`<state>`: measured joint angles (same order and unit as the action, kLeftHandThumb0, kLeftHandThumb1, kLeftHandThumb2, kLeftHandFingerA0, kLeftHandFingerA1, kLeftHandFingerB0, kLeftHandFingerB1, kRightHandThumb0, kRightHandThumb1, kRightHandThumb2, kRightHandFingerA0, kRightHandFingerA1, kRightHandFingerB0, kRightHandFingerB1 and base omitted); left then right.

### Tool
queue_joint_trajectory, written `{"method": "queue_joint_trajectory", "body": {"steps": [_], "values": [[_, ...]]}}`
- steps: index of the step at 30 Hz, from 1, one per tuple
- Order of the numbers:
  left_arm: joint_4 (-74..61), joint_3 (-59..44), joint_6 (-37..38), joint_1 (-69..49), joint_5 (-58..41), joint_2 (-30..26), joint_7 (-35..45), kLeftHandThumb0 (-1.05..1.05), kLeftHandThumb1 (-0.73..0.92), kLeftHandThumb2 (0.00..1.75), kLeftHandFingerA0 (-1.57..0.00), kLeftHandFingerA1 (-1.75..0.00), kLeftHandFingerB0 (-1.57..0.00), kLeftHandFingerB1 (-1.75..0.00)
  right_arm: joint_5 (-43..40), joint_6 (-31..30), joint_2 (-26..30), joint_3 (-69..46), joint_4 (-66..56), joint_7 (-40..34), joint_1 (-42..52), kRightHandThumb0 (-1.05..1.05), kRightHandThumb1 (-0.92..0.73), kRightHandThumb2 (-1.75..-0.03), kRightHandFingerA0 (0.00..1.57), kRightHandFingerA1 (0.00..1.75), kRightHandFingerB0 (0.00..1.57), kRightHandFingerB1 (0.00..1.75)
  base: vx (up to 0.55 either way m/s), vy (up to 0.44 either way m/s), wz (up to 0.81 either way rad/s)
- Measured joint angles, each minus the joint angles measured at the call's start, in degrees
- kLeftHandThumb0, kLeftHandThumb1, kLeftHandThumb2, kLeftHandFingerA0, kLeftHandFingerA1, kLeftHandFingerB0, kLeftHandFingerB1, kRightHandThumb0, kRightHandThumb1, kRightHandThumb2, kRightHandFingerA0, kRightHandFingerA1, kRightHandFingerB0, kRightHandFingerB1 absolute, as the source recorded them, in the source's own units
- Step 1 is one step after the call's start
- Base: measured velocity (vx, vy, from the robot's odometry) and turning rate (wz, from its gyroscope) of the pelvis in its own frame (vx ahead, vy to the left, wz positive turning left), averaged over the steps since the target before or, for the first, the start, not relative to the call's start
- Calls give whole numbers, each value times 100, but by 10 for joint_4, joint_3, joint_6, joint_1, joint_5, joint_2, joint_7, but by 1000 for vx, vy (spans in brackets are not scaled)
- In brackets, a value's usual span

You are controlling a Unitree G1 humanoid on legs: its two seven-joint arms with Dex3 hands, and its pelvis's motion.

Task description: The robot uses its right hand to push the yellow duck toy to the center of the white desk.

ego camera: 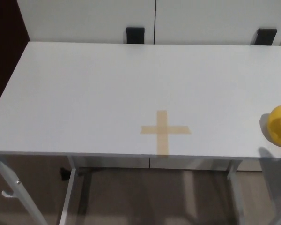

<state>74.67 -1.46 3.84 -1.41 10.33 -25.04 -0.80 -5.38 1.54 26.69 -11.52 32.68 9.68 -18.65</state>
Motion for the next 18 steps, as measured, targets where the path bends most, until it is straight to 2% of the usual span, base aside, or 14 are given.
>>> {"method": "queue_joint_trajectory", "body": {"steps": [1,2,6,7,10,11,16,17,18], "values": [[0,0,0,0,0,0,0,-18,62,72,-85,-81,-84,-81,0,0,0,0,0,0,0,-79,-77,-112,4,46,6,36,0,0,0],[-1,0,0,0,0,0,0,-18,61,72,-86,-81,-85,-79,4,1,-6,5,6,0,-2,-84,-91,-74,8,37,14,30,0,0,0],[0,3,0,2,1,1,0,-15,61,75,-85,-81,-85,-80,22,2,-23,31,28,-10,-20,-84,-92,-73,9,39,15,33,0,0,0],[0,3,0,2,1,1,0,-16,62,79,-85,-80,-85,-80,25,2,-25,35,32,-12,-23,-85,-80,-117,1,46,13,38,0,0,0],[0,3,0,2,0,1,0,-14,59,84,-85,-80,-85,-81,31,4,-40,44,49,-17,-35,-86,-81,-118,7,50,5,40,0,0,0],[-1,3,0,3,0,1,0,-14,59,82,-83,-77,-81,-79,33,5,-43,46,53,-18,-37,-37,-52,-113,0,51,0,50,0,0,0],[-1,8,0,3,2,1,0,-17,62,75,-83,-74,-81,-77,39,18,-57,54,74,-27,-49,-37,-51,-112,0,50,0,49,0,0,0],[-1,8,0,3,2,1,0,-15,59,80,-82,-76,-83,-81,40,19,-58,54,75,-27,-50,-85,-91,-74,16,40,12,32,0,0,0],[-1,9,0,3,2,1,0,-17,60,76,-84,-81,-84,-81,41,23,-60,55,81,-30,-53,-82,-92,-72,16,41,14,33,0,0,0]]}}
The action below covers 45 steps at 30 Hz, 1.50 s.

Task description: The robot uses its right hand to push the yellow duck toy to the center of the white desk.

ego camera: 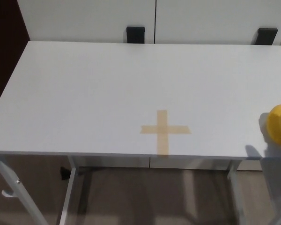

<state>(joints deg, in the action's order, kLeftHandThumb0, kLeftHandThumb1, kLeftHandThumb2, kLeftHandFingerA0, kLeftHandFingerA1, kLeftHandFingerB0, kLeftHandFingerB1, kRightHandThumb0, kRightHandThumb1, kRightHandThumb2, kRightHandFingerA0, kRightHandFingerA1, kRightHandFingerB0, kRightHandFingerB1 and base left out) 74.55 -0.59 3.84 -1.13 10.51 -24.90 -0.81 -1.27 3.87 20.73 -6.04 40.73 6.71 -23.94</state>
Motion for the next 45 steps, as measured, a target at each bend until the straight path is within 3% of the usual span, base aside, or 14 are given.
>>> {"method": "queue_joint_trajectory", "body": {"steps": [13,18,19,26,36,44,45], "values": [[-1,5,0,-1,0,0,0,-12,58,83,-85,-81,-85,-81,27,23,0,26,40,-14,-27,-83,-91,-74,24,42,20,34,0,0,0],[0,7,0,-1,0,0,0,-14,59,77,-85,-83,-87,-84,44,30,0,51,36,-15,-28,-82,-92,-73,27,43,26,34,0,0,0],[1,8,0,-2,0,0,0,-12,58,84,-85,-83,-87,-83,49,32,0,59,34,-15,-28,-82,-92,-72,26,45,25,35,0,0,0],[0,11,0,-2,1,0,0,-17,59,77,-85,-83,-88,-83,73,34,-10,104,3,-14,-28,-85,-92,-72,29,46,28,34,0,0,0],[0,14,0,-2,1,1,-2,-14,59,78,-86,-83,-88,-84,91,21,-53,146,-43,-14,-28,-86,-92,-73,24,51,23,38,0,0,0],[0,15,0,-2,1,1,-2,-14,59,79,-87,-84,-89,-85,102,9,-87,162,-62,-21,-24,-88,-92,-75,8,55,13,42,0,0,0],[0,15,0,-2,1,1,-2,-13,58,81,-87,-86,-90,-85,102,9,-87,162,-62,-21,-24,-38,-47,-111,2,54,0,51,0,0,0]]}}
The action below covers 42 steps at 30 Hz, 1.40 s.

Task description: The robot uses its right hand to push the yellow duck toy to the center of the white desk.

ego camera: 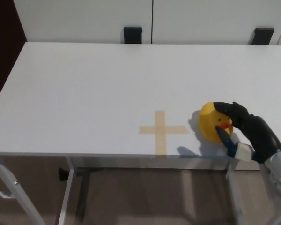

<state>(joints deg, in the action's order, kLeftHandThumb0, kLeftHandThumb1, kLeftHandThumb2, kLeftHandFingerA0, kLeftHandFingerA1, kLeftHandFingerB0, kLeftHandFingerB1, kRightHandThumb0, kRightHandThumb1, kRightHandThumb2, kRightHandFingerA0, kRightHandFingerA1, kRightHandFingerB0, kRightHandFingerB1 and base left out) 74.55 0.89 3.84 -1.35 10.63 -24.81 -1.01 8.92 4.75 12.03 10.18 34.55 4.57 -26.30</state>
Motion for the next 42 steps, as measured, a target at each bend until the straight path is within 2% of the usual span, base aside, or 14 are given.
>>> {"method": "queue_joint_trajectory", "body": {"steps": [2,3,16,18,19,25,27,28,35,36,38,39,41,42], "values": [[0,0,0,1,0,1,0,-13,58,82,-87,-85,-90,-84,2,-8,-14,4,-6,-3,2,-38,-46,-111,2,54,0,51,0,0,0],[0,0,0,1,0,1,0,-16,57,81,-87,-85,-89,-86,2,-8,-14,4,-6,-3,2,-91,-80,-120,1,52,8,44,0,0,0],[-2,2,0,-1,0,1,0,-17,58,76,-87,-85,-88,-86,4,-11,-46,6,0,-20,2,-92,-81,-120,3,54,3,47,0,0,0],[-3,4,0,-2,1,1,-1,-15,59,78,-86,-85,-88,-85,6,-9,-53,9,2,-22,0,-96,-92,-79,7,55,8,41,0,0,0],[-3,4,0,-2,1,1,-1,-18,62,72,-87,-89,-89,-85,6,-9,-53,9,2,-22,0,-95,-80,-122,1,54,2,45,0,0,0],[-3,5,0,-3,2,1,-1,-13,56,83,-86,-86,-90,-86,12,-3,-77,22,13,-29,-8,-90,-80,-120,2,55,6,46,0,0,0],[-3,5,0,-3,2,1,-1,-14,58,81,-85,-83,-88,-85,16,-4,-81,29,13,-29,-11,-91,-92,-79,1,50,9,39,0,0,0],[-3,6,0,-3,2,1,-1,-14,58,81,-86,-84,-89,-85,18,-4,-83,31,12,-29,-11,-93,-81,-121,1,46,9,38,0,0,0],[-4,7,0,-3,2,1,-1,-13,57,79,-86,-83,-87,-84,30,-8,-97,57,10,-29,-19,-93,-79,-123,0,45,10,39,0,0,0],[-4,7,0,-3,2,1,-1,-15,59,78,-86,-84,-87,-84,31,-9,-99,60,10,-29,-21,-98,-92,-75,0,53,5,40,0,0,0],[-4,7,0,-3,2,1,-1,-15,59,78,-86,-84,-87,-84,33,-11,-100,63,10,-29,-23,-98,-92,-75,0,53,5,40,0,0,0],[-4,7,0,-3,2,1,-1,-16,59,78,-87,-86,-90,-85,33,-11,-100,63,10,-29,-23,-86,-72,-119,0,56,7,47,0,0,0],[-4,7,0,-2,2,1,-1,-16,59,78,-87,-86,-90,-85,35,-15,-103,65,11,-29,-26,-86,-72,-119,0,56,7,47,0,0,0],[-4,7,0,-1,3,1,-1,-16,60,77,-87,-84,-88,-84,36,-18,-108,66,11,-29,-29,-39,-44,-110,3,56,0,53,0,0,0]]}}
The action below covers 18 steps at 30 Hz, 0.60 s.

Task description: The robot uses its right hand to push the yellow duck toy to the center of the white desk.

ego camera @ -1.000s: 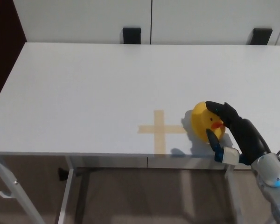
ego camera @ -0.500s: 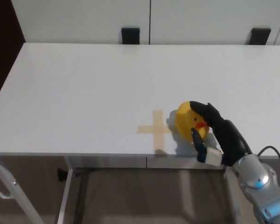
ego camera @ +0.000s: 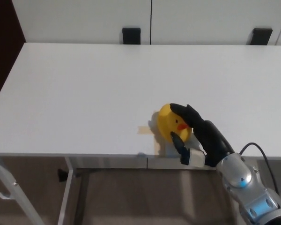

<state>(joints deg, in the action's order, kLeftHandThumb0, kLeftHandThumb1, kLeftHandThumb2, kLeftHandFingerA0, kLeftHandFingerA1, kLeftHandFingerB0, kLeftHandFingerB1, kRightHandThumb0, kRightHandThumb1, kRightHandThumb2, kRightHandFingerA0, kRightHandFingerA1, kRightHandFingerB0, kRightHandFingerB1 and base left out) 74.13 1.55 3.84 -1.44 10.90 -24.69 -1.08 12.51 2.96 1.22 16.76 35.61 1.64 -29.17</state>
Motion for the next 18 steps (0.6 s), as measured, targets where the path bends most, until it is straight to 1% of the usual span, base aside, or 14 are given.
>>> {"method": "queue_joint_trajectory", "body": {"steps": [4,5,6,7,8,9,13,14,15,16,18], "values": [[1,1,0,2,1,0,0,-15,58,80,-86,-84,-87,-84,2,-6,-12,2,2,0,-5,-38,-44,-110,2,55,0,52,0,0,0],[1,1,0,2,1,0,0,-16,57,79,-85,-84,-88,-86,2,-7,-13,3,2,0,-5,-93,-91,-73,7,58,5,42,0,0,0],[1,1,0,3,1,0,0,-16,57,79,-85,-84,-88,-86,3,-8,-16,4,2,0,-6,-93,-91,-73,7,58,5,42,0,0,0],[1,1,0,3,1,0,0,-17,57,79,-87,-86,-90,-86,3,-8,-16,4,2,0,-6,-86,-76,-119,8,59,3,49,0,0,0],[1,2,0,3,1,0,0,-17,57,79,-87,-86,-90,-86,5,-10,-21,5,2,0,-7,-86,-76,-119,8,59,3,49,0,0,0],[0,3,0,3,2,0,0,-17,58,79,-85,-83,-86,-84,6,-12,-24,6,2,0,-7,-83,-75,-120,0,55,2,45,0,0,0],[0,3,0,1,2,0,0,-17,58,79,-85,-83,-86,-84,9,-15,-30,10,0,0,-7,-83,-75,-120,0,55,2,45,0,0,0],[-1,3,0,1,2,0,0,-13,59,82,-86,-85,-88,-84,9,-15,-31,11,0,0,-7,-89,-77,-119,3,55,7,41,0,0,0],[-1,3,0,0,2,0,0,-13,59,82,-86,-85,-88,-84,10,-17,-32,12,0,0,-7,-89,-77,-119,3,55,7,41,0,0,0],[-1,3,0,0,2,0,0,-15,59,78,-88,-86,-89,-85,10,-17,-32,12,0,0,-7,-83,-73,-120,0,55,2,43,0,0,0],[-1,4,0,1,2,0,0,-15,59,78,-88,-86,-89,-85,12,-18,-32,13,0,0,-7,-83,-73,-120,0,55,2,43,0,0,0]]}}
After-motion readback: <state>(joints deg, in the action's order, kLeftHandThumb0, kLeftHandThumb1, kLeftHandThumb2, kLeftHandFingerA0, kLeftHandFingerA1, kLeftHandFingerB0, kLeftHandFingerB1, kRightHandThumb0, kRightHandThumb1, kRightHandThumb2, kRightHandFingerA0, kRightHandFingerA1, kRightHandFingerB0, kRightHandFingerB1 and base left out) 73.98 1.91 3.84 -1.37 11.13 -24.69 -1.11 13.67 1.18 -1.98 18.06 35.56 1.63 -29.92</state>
